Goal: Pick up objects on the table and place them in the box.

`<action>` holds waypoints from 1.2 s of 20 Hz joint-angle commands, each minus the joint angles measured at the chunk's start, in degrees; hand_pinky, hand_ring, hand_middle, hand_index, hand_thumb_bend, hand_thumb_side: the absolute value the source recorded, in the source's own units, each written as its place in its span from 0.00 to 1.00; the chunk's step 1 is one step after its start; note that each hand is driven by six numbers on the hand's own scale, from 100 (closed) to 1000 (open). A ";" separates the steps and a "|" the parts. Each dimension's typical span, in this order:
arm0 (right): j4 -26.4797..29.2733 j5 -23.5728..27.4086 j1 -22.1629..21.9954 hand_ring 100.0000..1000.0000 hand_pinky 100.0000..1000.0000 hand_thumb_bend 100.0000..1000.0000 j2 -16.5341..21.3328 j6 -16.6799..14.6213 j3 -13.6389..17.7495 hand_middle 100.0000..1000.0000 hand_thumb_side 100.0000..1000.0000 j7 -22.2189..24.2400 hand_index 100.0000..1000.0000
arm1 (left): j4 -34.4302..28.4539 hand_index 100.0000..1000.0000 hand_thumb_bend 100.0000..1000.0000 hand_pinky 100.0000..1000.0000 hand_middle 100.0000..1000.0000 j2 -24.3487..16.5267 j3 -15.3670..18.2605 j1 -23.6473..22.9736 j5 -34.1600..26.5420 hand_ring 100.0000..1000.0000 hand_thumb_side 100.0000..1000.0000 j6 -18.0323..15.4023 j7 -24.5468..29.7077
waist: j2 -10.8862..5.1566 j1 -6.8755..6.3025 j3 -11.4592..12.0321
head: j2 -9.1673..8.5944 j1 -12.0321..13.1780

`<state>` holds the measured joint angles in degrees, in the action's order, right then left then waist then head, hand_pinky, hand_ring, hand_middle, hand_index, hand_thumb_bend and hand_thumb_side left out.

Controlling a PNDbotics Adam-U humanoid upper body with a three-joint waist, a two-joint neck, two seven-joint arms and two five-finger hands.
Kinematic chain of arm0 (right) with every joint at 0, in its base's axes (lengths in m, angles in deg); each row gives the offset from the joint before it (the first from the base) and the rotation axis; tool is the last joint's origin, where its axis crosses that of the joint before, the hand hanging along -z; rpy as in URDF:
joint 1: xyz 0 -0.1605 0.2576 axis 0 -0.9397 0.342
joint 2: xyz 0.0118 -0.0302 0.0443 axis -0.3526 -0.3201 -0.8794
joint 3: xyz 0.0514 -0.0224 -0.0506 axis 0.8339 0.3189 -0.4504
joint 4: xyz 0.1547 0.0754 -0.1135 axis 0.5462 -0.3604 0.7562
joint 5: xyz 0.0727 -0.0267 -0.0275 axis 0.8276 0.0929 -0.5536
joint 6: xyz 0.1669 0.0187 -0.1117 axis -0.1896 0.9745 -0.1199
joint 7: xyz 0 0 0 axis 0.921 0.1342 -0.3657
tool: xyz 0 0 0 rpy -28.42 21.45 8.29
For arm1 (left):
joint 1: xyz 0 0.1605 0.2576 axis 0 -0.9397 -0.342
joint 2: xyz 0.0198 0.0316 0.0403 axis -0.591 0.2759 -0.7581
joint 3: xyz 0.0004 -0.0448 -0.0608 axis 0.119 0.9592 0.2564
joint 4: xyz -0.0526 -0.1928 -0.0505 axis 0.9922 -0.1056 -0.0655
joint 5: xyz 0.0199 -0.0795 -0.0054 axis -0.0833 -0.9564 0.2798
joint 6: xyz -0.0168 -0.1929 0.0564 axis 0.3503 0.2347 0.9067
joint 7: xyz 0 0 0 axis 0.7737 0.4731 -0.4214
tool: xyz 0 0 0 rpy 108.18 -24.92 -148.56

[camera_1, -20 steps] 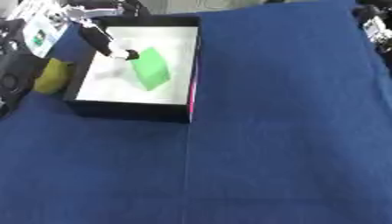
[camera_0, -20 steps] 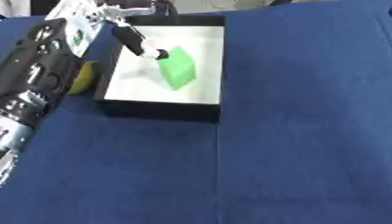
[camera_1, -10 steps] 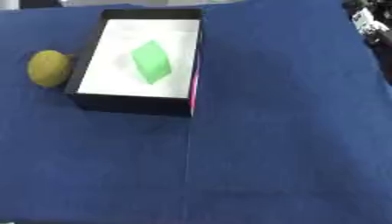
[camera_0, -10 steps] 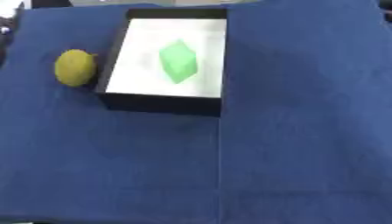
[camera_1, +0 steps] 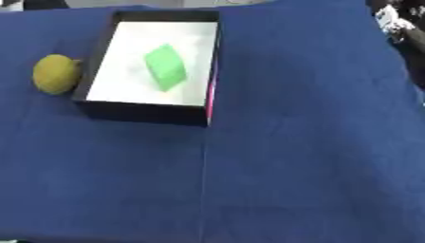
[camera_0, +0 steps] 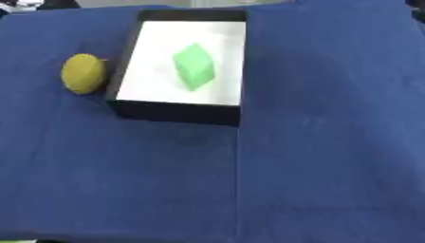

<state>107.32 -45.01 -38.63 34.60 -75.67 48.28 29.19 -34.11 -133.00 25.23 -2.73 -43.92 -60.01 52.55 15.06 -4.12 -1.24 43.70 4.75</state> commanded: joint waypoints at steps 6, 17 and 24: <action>0.68 0.40 1.04 0.92 1.00 0.00 1.46 -0.15 0.50 0.88 0.41 0.03 0.85 | 2.16 0.90 0.55 0.90 0.84 -0.91 -1.88 -0.57 3.42 0.87 0.56 -3.40 4.76 | -1.45 0.05 -0.12 | -0.21 1.58; 0.66 0.14 0.95 0.92 1.00 0.00 1.14 -0.13 0.57 0.88 0.41 0.20 0.84 | 8.53 0.87 0.66 0.89 0.82 3.98 -3.34 -0.16 11.10 0.86 0.28 -5.97 2.37 | -0.76 0.25 -0.61 | -0.21 2.89; 0.60 -0.02 0.82 0.92 1.00 0.00 1.02 -0.15 0.61 0.88 0.41 0.37 0.84 | 11.91 0.87 0.65 0.88 0.83 6.57 -2.84 0.08 15.66 0.85 0.17 -6.51 -5.15 | -0.34 0.36 -0.84 | -0.37 3.45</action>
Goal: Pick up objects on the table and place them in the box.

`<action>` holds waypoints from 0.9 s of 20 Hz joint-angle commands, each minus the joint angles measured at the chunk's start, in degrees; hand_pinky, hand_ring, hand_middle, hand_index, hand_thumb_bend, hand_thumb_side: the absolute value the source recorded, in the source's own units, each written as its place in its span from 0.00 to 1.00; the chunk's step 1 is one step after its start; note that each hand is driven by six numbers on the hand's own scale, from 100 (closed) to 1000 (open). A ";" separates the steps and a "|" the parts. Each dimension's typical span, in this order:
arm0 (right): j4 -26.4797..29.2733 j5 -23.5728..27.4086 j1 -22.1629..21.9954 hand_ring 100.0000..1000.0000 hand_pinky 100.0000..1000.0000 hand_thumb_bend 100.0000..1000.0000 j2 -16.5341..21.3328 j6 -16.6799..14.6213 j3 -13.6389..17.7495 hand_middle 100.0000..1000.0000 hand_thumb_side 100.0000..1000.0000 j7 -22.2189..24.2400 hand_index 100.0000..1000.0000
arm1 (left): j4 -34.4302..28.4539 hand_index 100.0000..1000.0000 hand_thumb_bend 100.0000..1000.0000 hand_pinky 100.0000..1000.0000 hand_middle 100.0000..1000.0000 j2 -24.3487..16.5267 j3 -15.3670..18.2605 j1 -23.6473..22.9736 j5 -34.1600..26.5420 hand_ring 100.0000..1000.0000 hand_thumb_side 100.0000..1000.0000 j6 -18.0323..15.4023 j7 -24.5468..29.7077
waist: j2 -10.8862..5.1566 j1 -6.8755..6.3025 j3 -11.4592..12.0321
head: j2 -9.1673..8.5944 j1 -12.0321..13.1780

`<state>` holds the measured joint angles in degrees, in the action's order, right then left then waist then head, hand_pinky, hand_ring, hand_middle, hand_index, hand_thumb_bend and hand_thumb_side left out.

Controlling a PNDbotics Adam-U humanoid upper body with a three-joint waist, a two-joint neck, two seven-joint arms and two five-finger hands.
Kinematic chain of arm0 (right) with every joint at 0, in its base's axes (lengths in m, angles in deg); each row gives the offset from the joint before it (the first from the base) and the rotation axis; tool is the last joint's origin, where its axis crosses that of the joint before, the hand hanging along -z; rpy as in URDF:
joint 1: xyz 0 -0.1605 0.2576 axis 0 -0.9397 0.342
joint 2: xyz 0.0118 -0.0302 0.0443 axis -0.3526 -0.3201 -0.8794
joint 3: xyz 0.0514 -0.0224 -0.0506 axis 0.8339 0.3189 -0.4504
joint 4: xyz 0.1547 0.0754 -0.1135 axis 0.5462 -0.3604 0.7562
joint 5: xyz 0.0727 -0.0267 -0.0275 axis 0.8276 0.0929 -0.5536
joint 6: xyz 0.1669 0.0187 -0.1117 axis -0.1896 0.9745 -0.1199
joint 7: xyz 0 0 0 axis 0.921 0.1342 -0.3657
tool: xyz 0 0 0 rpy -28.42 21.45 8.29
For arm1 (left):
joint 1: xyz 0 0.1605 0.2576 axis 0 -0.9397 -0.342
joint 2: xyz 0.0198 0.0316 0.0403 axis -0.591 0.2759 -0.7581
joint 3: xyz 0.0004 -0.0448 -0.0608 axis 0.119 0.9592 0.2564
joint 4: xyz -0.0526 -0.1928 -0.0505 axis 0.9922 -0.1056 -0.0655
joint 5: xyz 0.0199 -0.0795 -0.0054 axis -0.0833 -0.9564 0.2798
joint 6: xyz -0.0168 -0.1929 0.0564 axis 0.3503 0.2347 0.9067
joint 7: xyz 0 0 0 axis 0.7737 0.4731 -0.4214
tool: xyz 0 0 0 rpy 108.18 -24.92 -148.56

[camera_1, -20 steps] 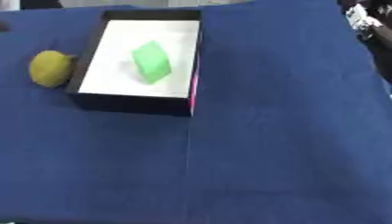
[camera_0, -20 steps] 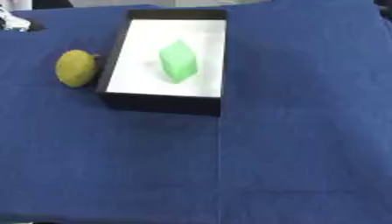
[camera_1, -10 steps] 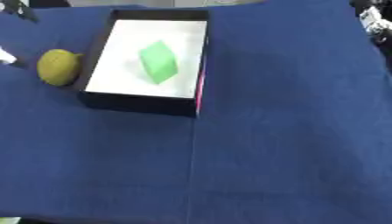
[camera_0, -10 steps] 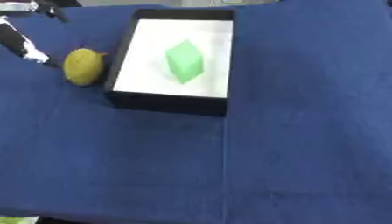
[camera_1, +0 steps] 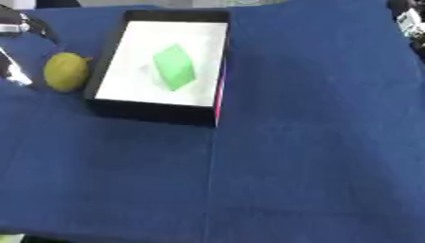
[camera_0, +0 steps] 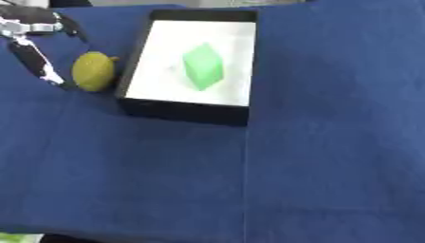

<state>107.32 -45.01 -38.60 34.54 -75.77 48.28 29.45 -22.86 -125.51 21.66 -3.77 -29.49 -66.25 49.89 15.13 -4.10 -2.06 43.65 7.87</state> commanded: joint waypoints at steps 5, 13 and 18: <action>0.47 -0.16 0.84 0.92 1.00 0.00 0.90 -0.08 0.49 0.88 0.41 0.39 0.85 | 3.50 0.88 0.64 0.88 0.84 1.24 1.33 1.97 4.11 0.85 0.16 0.36 -6.11 | -0.11 0.46 -0.24 | -0.65 0.45; 0.34 -0.42 1.09 0.93 1.00 0.00 0.73 -0.18 0.15 0.88 0.41 0.87 0.85 | 7.88 0.87 0.46 0.85 0.81 4.48 3.42 3.64 7.26 0.83 0.11 1.74 -10.36 | 0.74 0.62 -0.85 | -1.57 0.70; 0.36 -0.43 1.19 0.93 1.00 0.00 0.78 -0.25 0.17 0.88 0.41 0.80 0.85 | 9.26 0.75 0.33 0.80 0.71 5.17 3.53 4.04 5.60 0.76 0.00 0.55 -7.04 | 0.97 0.60 -0.97 | -1.53 0.62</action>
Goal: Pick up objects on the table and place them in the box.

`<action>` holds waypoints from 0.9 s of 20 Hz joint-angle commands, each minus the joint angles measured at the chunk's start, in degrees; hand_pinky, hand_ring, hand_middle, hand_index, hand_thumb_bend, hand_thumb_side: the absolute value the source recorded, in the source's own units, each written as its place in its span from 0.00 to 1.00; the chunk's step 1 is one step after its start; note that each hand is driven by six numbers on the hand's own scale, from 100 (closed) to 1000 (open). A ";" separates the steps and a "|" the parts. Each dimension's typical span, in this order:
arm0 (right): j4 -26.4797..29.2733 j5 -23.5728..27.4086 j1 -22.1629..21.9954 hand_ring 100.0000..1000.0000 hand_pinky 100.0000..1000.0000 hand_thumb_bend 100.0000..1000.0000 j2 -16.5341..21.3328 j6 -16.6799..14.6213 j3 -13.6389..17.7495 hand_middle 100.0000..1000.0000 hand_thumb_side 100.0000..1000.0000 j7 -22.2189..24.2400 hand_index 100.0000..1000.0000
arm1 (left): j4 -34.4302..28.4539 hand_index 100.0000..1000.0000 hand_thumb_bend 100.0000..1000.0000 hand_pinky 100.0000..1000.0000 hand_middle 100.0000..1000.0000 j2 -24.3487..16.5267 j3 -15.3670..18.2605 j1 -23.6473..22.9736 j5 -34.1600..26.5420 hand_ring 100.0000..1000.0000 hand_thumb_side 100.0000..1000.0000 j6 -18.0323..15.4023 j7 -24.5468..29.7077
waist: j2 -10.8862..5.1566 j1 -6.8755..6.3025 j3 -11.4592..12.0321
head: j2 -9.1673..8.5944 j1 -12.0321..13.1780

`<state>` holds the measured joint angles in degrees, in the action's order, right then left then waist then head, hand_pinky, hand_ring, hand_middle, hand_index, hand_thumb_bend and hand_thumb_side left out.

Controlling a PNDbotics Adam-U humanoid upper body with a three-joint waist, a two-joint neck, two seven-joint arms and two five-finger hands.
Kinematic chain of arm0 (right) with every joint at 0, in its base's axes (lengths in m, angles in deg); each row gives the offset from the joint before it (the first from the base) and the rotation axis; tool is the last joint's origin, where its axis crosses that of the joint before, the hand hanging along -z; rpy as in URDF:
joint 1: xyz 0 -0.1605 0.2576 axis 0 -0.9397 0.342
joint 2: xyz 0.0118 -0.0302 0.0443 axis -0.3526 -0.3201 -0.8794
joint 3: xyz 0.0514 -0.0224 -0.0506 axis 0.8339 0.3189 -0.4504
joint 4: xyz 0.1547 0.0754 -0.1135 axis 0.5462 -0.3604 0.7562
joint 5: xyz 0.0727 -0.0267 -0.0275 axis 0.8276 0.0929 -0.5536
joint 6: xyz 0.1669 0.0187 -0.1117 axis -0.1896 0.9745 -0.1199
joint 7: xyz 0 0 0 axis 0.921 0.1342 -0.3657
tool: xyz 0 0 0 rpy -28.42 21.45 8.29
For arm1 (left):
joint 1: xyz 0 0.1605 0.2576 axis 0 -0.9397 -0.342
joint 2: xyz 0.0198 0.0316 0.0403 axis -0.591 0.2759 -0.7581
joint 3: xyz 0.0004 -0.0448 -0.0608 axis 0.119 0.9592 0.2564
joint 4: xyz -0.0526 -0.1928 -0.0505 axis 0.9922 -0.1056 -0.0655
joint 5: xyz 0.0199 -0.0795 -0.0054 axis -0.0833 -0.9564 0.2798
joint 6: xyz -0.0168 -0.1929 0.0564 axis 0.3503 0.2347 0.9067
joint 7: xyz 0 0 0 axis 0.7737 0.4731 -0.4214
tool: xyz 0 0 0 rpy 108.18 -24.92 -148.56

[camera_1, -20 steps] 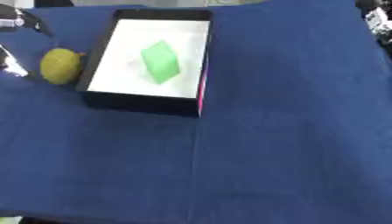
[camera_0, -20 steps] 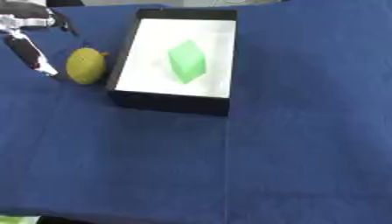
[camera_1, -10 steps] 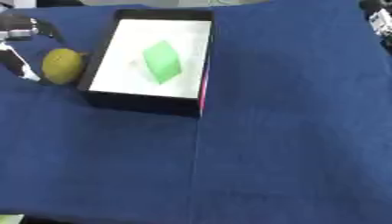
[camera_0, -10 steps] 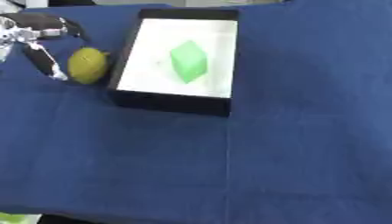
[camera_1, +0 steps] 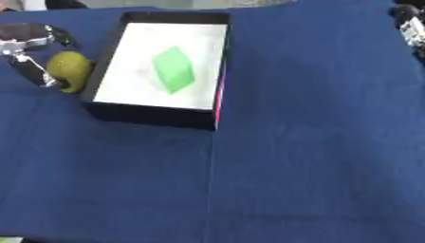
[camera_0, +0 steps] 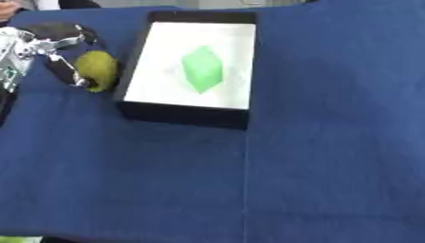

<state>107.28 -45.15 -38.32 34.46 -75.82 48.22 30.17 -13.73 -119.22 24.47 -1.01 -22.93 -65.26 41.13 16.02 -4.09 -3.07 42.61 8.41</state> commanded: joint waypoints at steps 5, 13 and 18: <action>0.38 -0.26 0.76 0.93 1.00 0.00 0.97 -0.18 0.29 0.88 0.41 0.01 0.85 | -0.80 0.65 0.24 0.71 0.62 -1.72 0.60 1.94 -3.61 0.67 0.00 -0.87 6.36 | -0.29 0.48 0.32 | -0.11 -0.20; 0.28 -0.01 0.40 0.93 1.00 0.00 1.10 -0.09 0.26 0.88 0.41 -0.05 0.85 | -4.48 0.56 0.20 0.66 0.52 -3.24 -0.02 2.78 -7.18 0.60 0.00 0.68 7.40 | -1.16 0.32 0.73 | 0.22 -1.32; 0.26 0.01 0.27 0.93 1.00 0.00 1.17 -0.13 0.23 0.88 0.41 -0.01 0.85 | -6.78 0.54 0.21 0.63 0.51 -4.31 0.10 3.67 -8.61 0.58 0.00 2.46 6.20 | -1.49 0.32 0.94 | 0.26 -1.75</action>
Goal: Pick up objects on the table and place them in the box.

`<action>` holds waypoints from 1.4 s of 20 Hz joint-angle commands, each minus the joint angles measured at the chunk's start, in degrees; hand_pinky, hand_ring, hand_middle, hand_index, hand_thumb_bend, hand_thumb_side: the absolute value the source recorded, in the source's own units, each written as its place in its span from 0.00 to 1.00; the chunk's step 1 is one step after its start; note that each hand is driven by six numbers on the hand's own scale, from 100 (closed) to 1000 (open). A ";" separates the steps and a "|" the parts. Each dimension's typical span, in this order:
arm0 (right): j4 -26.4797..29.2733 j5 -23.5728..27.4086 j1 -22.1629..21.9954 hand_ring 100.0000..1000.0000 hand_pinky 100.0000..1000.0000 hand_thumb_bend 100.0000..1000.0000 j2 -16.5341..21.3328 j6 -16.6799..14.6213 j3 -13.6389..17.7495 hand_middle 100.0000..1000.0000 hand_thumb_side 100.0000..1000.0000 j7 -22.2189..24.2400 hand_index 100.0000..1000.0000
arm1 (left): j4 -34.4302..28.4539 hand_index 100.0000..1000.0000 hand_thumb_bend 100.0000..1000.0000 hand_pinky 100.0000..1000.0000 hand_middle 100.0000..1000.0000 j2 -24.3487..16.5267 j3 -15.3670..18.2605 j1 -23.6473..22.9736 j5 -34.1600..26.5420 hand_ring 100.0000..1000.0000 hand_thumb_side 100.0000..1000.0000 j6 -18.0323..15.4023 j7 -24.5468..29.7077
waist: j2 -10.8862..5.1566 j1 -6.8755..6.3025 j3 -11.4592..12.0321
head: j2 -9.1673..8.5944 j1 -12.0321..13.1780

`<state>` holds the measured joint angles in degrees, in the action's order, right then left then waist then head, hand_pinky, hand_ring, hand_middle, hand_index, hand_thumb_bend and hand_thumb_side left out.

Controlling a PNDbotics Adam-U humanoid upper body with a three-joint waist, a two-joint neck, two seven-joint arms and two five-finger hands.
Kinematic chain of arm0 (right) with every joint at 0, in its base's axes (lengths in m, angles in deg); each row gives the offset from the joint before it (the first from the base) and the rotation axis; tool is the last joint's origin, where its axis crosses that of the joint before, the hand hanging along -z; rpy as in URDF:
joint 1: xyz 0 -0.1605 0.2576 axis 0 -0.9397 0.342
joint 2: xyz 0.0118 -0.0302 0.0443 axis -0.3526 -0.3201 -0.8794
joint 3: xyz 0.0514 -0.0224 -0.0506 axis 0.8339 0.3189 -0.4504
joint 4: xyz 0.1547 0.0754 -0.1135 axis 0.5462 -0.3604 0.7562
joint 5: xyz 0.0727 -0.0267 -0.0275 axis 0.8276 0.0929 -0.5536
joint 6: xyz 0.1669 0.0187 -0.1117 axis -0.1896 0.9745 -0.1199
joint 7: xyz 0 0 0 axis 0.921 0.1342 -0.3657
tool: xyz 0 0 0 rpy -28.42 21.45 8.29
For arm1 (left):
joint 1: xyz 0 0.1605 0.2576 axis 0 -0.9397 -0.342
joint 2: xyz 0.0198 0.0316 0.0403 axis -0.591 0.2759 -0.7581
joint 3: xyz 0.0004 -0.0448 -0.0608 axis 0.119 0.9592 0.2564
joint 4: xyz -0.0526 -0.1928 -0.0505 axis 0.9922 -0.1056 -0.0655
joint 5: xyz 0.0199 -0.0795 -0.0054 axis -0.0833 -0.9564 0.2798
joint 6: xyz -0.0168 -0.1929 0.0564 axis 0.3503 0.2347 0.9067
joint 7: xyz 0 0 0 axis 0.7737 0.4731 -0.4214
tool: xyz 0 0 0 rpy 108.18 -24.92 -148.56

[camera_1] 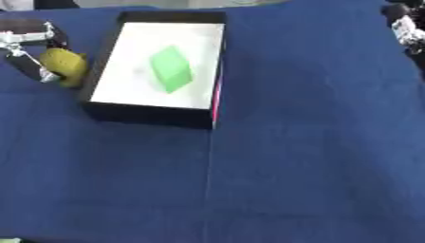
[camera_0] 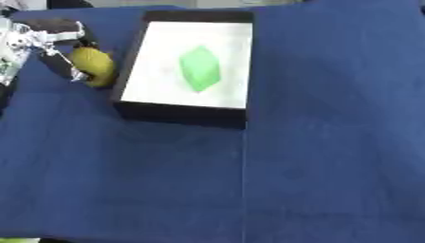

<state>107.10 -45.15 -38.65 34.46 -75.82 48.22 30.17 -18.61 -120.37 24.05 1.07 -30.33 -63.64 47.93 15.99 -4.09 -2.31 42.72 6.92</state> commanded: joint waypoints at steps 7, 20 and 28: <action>0.50 0.25 0.66 0.93 1.00 0.00 1.41 -0.28 0.25 0.88 0.41 -0.08 0.85 | -5.38 0.50 0.22 0.61 0.47 -5.52 1.72 3.77 -4.07 0.52 0.00 3.14 -2.64 | -1.72 0.52 0.44 | 0.02 -0.98; 0.62 0.58 1.12 0.93 1.00 0.00 1.48 -0.29 0.13 0.88 0.41 -0.16 0.85 | -8.88 0.46 0.12 0.61 0.44 -2.64 3.04 14.61 -8.66 0.49 0.00 6.54 -2.13 | -2.08 0.41 0.44 | -0.11 -0.68; 1.08 1.38 2.67 0.93 1.00 0.00 -0.68 0.30 -0.06 0.88 0.41 -0.32 0.85 | -8.05 0.48 0.12 0.62 0.46 5.37 0.29 18.07 -6.23 0.49 0.00 6.30 -2.02 | -1.86 1.01 -1.59 | -0.57 1.33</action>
<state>107.03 -44.26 -36.99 33.37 -75.69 48.11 29.90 -26.08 -114.52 24.43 17.56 -37.13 -57.11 46.01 15.95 -4.02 -4.10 42.62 7.73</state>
